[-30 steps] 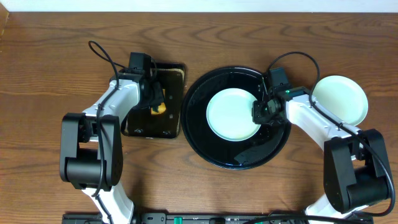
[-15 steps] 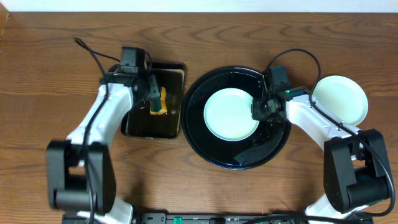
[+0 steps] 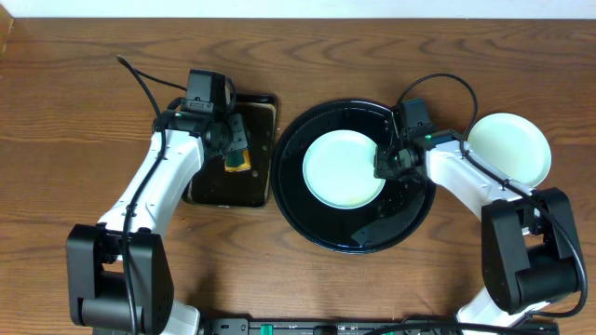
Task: Clean dirty plates on tray and stack at the side
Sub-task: 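Lower the sponge into the black rectangular tray and release it, then lift the blue plate with the right gripper and carry it right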
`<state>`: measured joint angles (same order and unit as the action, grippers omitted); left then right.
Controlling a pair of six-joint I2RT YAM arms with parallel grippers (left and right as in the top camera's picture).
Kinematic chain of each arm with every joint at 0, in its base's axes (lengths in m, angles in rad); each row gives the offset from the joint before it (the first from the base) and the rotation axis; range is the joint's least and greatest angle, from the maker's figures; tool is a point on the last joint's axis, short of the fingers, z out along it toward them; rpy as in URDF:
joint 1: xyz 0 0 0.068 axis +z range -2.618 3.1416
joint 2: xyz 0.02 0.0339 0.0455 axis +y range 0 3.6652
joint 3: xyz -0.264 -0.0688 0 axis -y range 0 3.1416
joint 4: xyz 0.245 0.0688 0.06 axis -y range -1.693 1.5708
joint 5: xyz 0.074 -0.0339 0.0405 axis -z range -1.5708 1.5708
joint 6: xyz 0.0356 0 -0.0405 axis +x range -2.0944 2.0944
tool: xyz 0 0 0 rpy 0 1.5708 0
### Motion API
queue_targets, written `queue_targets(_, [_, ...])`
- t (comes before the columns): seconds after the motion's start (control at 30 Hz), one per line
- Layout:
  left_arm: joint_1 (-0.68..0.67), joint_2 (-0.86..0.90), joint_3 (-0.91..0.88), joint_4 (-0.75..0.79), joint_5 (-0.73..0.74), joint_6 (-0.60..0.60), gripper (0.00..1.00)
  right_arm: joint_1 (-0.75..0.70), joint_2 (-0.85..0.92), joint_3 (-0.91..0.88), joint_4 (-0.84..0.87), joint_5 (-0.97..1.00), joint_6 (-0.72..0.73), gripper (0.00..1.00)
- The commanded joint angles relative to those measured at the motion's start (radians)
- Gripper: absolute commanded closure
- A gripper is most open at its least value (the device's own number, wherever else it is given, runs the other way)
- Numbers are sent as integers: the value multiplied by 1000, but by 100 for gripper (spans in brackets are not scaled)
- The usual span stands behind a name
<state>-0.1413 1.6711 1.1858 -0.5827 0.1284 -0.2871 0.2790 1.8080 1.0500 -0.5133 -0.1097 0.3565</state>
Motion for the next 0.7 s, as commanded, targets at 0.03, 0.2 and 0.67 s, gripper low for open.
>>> queue_targets(0.03, [0, 8, -6, -11, 2, 6, 49, 9, -105, 24, 1, 57, -31, 99])
queue_targets(0.2, [0, 8, -6, -11, 2, 6, 49, 10, -262, 25, 2, 226, -117, 99])
queue_targets(0.67, [0, 8, -6, -11, 2, 6, 49, 11, -475, 25, 58, 494, -497, 99])
